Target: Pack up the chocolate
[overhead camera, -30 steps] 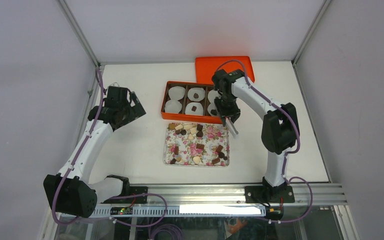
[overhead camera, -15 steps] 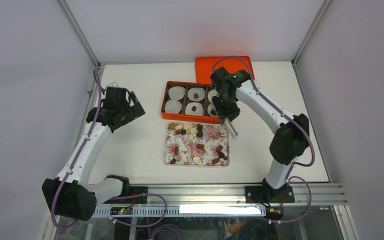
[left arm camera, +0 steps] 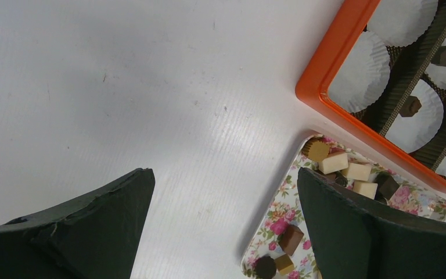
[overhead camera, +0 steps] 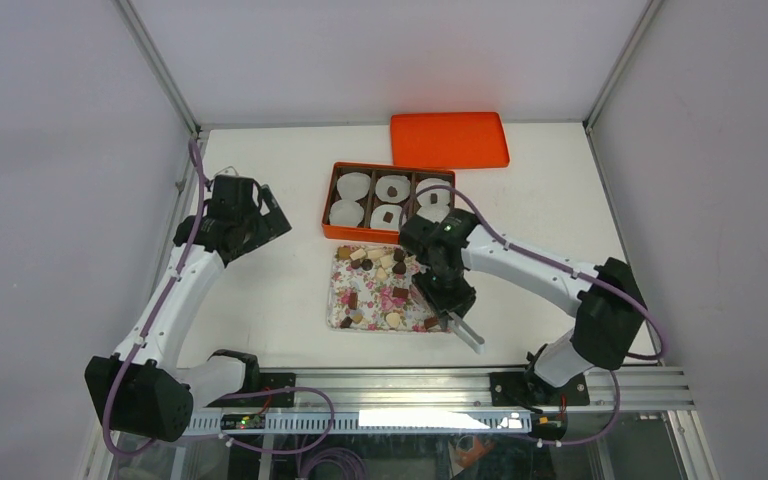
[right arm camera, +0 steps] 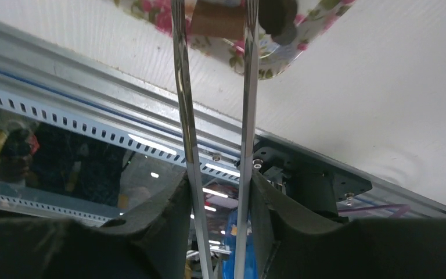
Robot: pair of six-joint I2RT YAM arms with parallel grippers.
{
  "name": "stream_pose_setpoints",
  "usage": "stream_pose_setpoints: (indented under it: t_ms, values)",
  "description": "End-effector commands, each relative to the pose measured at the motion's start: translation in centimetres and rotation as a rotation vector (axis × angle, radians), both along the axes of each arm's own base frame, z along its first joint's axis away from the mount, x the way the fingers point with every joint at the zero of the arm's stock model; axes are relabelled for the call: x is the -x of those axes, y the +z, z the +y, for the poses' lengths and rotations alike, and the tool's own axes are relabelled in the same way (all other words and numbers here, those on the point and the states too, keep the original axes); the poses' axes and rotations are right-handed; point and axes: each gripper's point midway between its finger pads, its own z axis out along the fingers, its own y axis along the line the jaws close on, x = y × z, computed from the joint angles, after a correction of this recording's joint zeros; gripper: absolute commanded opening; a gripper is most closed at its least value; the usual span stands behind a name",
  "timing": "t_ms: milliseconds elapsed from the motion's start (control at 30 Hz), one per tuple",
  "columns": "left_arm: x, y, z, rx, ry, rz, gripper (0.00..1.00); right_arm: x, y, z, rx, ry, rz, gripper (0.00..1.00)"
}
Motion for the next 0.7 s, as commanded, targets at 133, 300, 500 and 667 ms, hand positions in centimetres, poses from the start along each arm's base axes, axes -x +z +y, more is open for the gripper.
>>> stream_pose_setpoints:
  t_ms: [133,300,500,667]
  values:
    - [-0.3,1.0,-0.2,0.000,-0.027,-0.057,0.99,0.6,-1.1,1.5,0.007,0.109,-0.023,0.42]
    - [-0.2,1.3,-0.2,-0.006,-0.032,-0.066,0.99,-0.4,-1.7,2.1,0.036,0.143,-0.036,0.42]
    - [-0.1,1.5,-0.4,0.006,-0.040,-0.068,0.99,-1.9,-2.3,2.7,0.066,0.184,-0.073,0.47]
    - [0.0,1.3,-0.6,0.018,-0.043,-0.059,0.99,-2.6,-2.8,3.2,0.080,0.204,-0.073,0.48]
